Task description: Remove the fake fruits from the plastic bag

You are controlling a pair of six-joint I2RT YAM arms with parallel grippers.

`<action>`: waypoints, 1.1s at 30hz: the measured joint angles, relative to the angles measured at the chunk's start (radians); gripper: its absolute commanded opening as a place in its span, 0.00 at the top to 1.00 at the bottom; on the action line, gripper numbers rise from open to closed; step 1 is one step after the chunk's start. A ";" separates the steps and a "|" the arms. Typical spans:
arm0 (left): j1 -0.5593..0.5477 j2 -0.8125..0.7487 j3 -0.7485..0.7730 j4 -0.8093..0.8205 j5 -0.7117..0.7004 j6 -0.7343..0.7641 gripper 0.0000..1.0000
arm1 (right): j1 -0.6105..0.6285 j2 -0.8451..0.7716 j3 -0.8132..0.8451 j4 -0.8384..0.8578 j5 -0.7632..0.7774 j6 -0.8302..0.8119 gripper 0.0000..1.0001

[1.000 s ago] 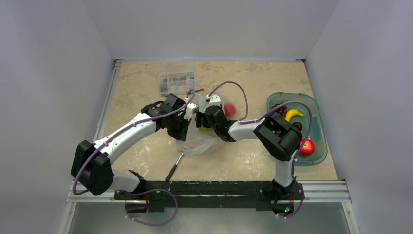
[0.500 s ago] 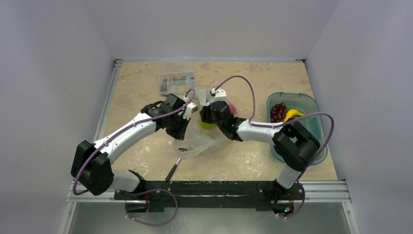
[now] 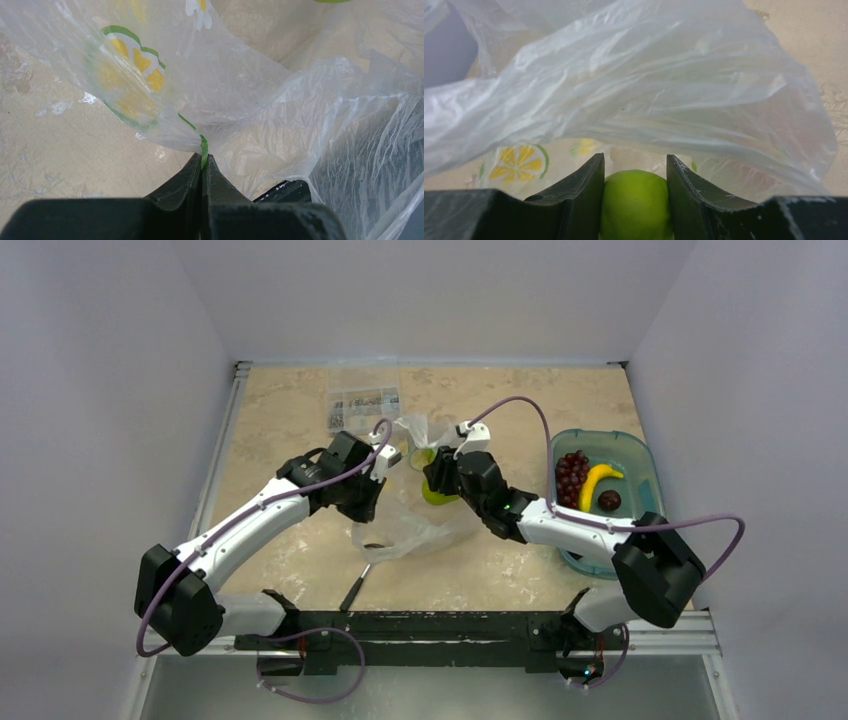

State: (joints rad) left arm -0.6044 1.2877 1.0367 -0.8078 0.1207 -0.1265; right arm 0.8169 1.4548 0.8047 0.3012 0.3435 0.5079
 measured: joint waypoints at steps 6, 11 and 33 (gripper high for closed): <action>0.000 -0.004 0.000 0.002 0.002 0.000 1.00 | -0.001 -0.034 -0.013 0.005 -0.085 0.051 1.00; 0.000 -0.005 0.000 0.002 0.002 0.000 1.00 | -0.001 -0.035 -0.006 0.004 -0.183 0.092 1.00; 0.000 -0.024 0.000 0.008 -0.045 -0.027 1.00 | -0.006 -0.229 0.146 -0.327 -0.188 0.122 1.00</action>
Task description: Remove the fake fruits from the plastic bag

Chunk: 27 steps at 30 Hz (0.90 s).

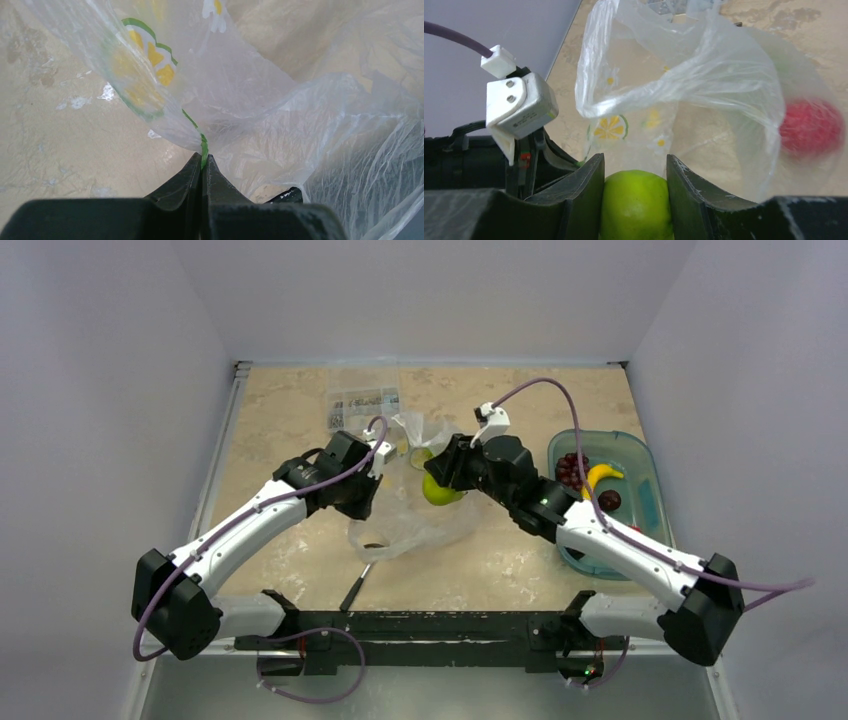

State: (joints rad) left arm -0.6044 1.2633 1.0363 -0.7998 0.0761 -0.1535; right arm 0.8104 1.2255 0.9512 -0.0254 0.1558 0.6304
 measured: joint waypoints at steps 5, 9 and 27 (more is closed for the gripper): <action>0.000 0.000 0.000 0.002 -0.066 -0.035 1.00 | 0.000 -0.133 0.026 -0.163 0.041 -0.005 1.00; 0.000 0.000 0.000 0.002 -0.082 -0.045 1.00 | -0.001 -0.222 0.051 -0.251 0.108 -0.010 1.00; 0.000 0.028 0.000 -0.002 -0.027 -0.037 1.00 | -0.026 0.015 0.138 -0.097 -0.064 -0.015 1.00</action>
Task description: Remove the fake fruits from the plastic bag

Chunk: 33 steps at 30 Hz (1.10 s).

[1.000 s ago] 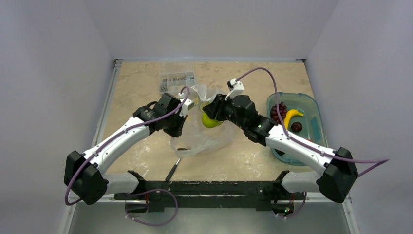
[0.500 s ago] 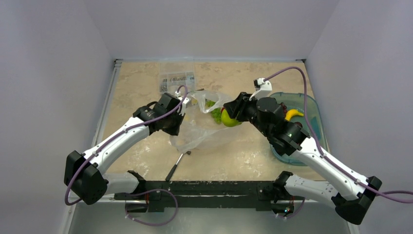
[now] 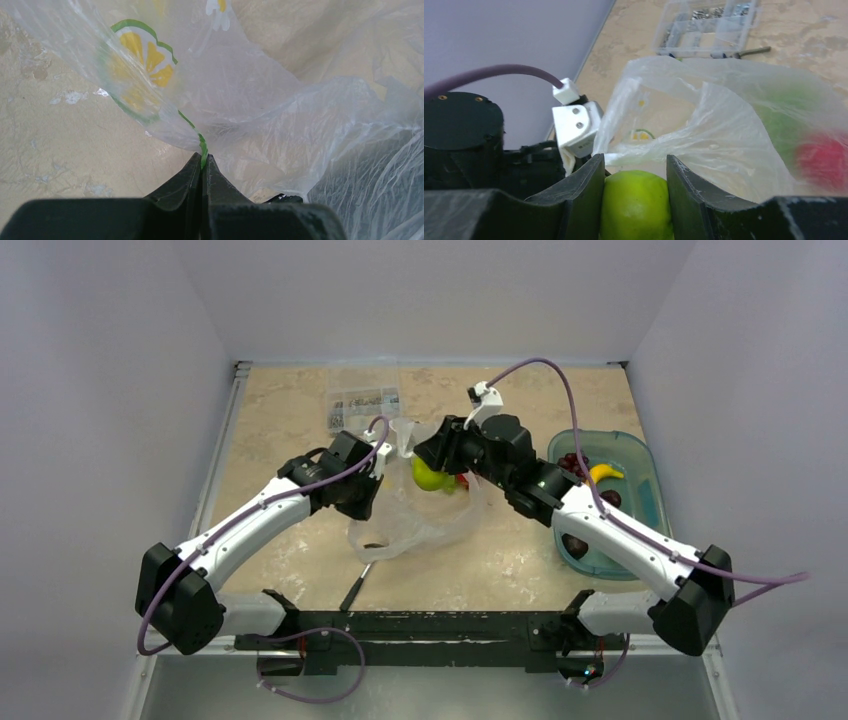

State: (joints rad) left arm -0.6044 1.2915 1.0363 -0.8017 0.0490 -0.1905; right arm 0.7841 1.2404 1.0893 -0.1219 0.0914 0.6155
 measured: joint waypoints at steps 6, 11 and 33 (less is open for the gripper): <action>0.000 0.000 0.000 0.000 0.000 0.000 1.00 | 0.000 0.039 0.066 0.042 -0.058 0.005 1.00; 0.000 0.000 0.000 0.000 0.000 0.000 1.00 | -0.002 -0.031 0.095 -0.009 -0.021 -0.024 1.00; 0.000 0.000 0.000 0.000 0.016 0.000 1.00 | -0.604 0.054 -0.109 -0.261 0.602 -0.108 1.00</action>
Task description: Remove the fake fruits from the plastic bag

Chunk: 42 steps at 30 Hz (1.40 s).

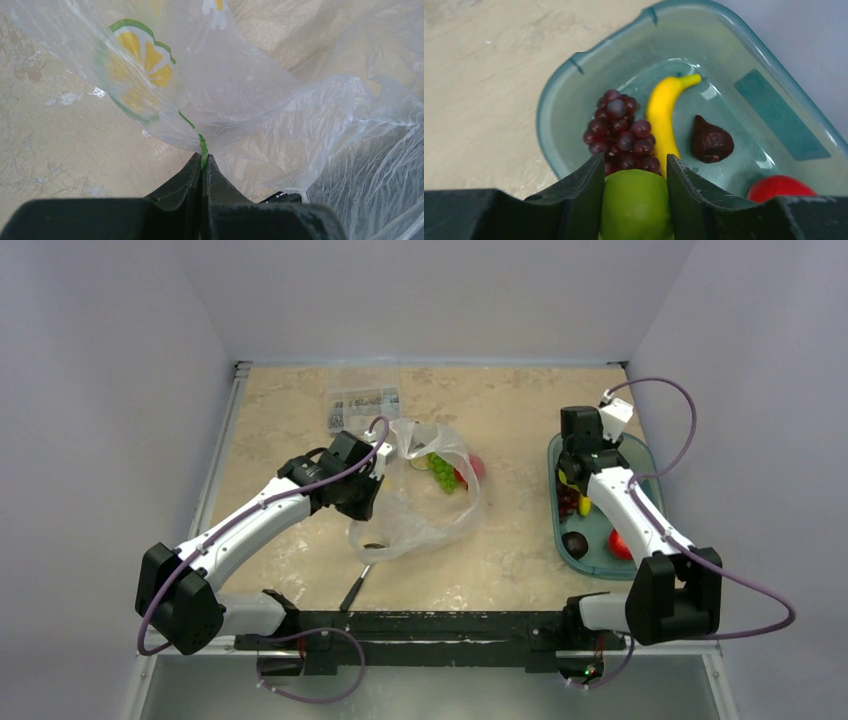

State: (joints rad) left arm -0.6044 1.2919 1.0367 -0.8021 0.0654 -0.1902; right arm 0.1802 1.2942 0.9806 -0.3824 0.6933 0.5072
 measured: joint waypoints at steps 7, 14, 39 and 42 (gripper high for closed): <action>0.000 0.000 0.000 0.000 0.000 0.000 1.00 | -0.091 -0.042 -0.131 -0.003 -0.010 0.142 1.00; 0.000 0.000 0.000 0.000 0.001 0.000 1.00 | -0.175 -0.080 -0.262 0.038 -0.076 0.224 0.68; 0.000 0.000 0.000 0.000 0.014 0.000 1.00 | 0.007 -0.202 -0.206 0.190 -0.477 0.008 0.18; 0.000 0.000 0.000 0.000 0.015 0.000 1.00 | 0.164 -0.174 -0.175 0.242 -0.541 -0.020 0.24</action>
State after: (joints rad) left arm -0.6044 1.2915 1.0367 -0.8021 0.0803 -0.1902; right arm 0.3447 1.1206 0.8051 -0.1402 0.1524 0.4870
